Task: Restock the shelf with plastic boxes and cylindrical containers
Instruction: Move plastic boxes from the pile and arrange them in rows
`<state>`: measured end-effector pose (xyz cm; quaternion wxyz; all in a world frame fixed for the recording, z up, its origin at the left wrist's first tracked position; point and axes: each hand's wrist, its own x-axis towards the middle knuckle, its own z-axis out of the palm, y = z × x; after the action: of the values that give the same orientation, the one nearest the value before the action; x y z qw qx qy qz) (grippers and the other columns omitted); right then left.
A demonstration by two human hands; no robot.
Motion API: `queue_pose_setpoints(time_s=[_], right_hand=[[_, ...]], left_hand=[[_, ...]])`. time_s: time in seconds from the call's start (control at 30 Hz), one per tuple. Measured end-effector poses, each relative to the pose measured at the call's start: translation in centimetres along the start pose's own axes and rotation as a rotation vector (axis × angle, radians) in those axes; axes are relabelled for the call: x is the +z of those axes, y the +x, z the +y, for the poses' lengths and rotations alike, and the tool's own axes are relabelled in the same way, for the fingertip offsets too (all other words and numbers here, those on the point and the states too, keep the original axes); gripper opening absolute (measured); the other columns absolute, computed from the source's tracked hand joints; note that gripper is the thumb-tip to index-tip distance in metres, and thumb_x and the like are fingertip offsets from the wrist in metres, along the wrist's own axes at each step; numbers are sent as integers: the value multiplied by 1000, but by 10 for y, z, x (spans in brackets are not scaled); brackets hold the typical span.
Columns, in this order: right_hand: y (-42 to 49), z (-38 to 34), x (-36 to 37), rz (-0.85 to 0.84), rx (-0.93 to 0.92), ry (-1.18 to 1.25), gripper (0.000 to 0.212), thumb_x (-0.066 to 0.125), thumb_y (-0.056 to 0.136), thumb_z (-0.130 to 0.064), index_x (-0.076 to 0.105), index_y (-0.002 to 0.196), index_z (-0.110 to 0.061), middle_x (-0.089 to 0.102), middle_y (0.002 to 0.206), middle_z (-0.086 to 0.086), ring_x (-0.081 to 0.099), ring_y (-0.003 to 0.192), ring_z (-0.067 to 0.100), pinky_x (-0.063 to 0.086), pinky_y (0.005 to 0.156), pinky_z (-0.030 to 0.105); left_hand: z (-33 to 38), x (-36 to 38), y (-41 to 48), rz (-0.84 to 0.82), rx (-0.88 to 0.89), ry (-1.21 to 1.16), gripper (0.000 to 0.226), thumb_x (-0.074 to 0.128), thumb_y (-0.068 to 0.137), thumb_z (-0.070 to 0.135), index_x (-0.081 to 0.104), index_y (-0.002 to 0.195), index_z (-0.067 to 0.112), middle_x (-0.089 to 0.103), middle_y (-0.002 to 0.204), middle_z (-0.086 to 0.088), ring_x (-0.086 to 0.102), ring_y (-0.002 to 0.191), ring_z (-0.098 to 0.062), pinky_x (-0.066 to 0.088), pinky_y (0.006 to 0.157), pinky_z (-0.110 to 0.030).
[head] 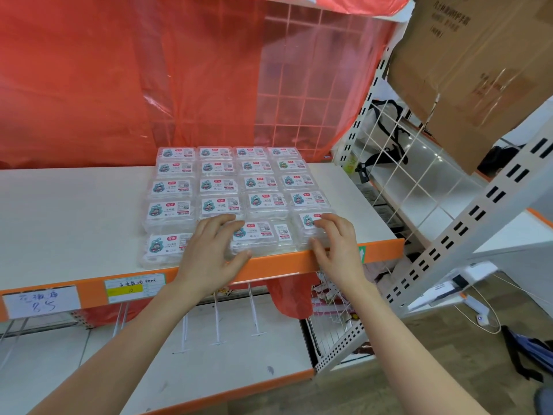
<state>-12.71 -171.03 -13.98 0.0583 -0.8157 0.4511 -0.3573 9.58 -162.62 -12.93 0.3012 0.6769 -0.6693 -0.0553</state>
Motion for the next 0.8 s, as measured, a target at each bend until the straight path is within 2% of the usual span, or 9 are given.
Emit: queue_pose_setpoints(time_s=[0.17, 0.3, 0.43, 0.57, 0.73, 0.8], right_hand=[[-3, -1, 4, 27, -4, 20, 27, 66, 78, 4, 61, 104, 6, 57, 114, 22, 50, 110, 40, 32, 97, 36], [-5, 0, 6, 32, -5, 17, 30, 67, 78, 3, 60, 107, 6, 56, 117, 22, 49, 113, 40, 32, 99, 37], [-5, 1, 7, 37, -12, 27, 31, 68, 77, 4, 60, 106, 6, 56, 117, 22, 49, 112, 40, 33, 99, 38], [-5, 3, 7, 32, -21, 32, 32, 68, 76, 4, 60, 107, 6, 56, 117, 22, 49, 112, 40, 33, 98, 38], [-5, 3, 9, 46, -21, 34, 32, 68, 76, 4, 60, 107, 5, 56, 118, 21, 49, 113, 40, 32, 99, 37], [-5, 3, 9, 50, -24, 34, 32, 68, 76, 4, 60, 107, 6, 56, 118, 22, 49, 113, 40, 32, 99, 38]], left_hand=[[15, 11, 8, -4, 45, -28, 57, 53, 75, 39, 56, 125, 10, 49, 132, -10, 38, 125, -29, 25, 102, -30], [17, 18, 11, 0, 29, -35, 52, 60, 81, 31, 53, 128, 9, 45, 136, -12, 33, 128, -29, 25, 105, -35], [16, 22, 11, 7, 29, -8, 53, 57, 82, 34, 52, 129, 10, 43, 137, -12, 33, 129, -29, 27, 105, -38], [17, 26, 12, 54, 34, 12, 48, 67, 82, 21, 54, 127, 8, 44, 136, -13, 33, 129, -31, 29, 104, -43], [20, 29, 16, 58, 66, 30, 47, 65, 84, 22, 53, 128, 10, 44, 137, -12, 32, 129, -30, 25, 107, -41], [21, 28, 14, 64, 84, 44, 47, 68, 82, 20, 55, 126, 8, 47, 134, -15, 37, 126, -34, 30, 105, -45]])
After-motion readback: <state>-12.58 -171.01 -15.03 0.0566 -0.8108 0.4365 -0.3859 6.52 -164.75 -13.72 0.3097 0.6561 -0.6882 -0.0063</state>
